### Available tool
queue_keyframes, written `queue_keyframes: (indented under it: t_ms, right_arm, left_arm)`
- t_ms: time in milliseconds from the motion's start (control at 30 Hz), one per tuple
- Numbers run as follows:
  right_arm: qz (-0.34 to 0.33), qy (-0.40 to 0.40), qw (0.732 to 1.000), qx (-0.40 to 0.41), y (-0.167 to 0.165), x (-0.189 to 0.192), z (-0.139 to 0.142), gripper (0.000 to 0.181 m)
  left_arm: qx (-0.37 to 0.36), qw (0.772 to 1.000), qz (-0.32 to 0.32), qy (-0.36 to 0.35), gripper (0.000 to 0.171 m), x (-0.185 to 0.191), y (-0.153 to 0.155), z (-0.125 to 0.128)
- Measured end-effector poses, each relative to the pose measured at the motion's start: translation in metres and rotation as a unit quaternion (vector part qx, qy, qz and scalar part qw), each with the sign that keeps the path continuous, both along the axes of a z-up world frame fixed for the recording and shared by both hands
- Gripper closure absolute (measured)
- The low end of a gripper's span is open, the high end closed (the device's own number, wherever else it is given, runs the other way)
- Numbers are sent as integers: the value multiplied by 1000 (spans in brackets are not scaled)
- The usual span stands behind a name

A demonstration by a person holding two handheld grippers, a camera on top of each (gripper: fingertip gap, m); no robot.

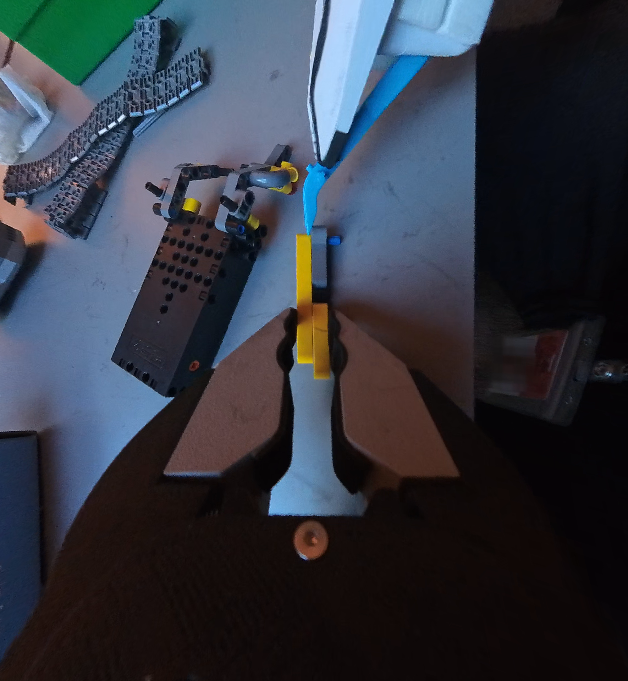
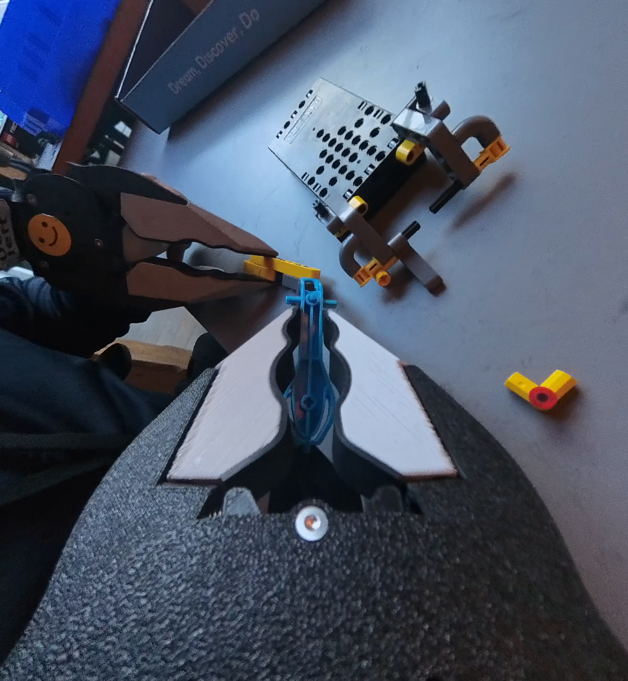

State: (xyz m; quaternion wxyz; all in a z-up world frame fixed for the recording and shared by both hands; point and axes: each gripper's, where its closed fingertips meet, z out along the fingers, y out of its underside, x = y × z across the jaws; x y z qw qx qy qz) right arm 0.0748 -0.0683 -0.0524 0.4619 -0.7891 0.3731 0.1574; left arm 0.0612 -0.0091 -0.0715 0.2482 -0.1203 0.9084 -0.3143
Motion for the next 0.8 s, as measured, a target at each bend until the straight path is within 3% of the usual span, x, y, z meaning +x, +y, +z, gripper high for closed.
queue_keyframes:
  t_ms: [433, 800]
  right_arm:
    - [90, 119, 988, -35, -2, 4, 4, 173]
    - [150, 130, 973, -114, -5, 13, -1, 172]
  left_arm:
    - [0, 998, -18, -53, 157, 4, -4, 2]
    - [4, 996, -23, -90, 157, 8, -3, 3]
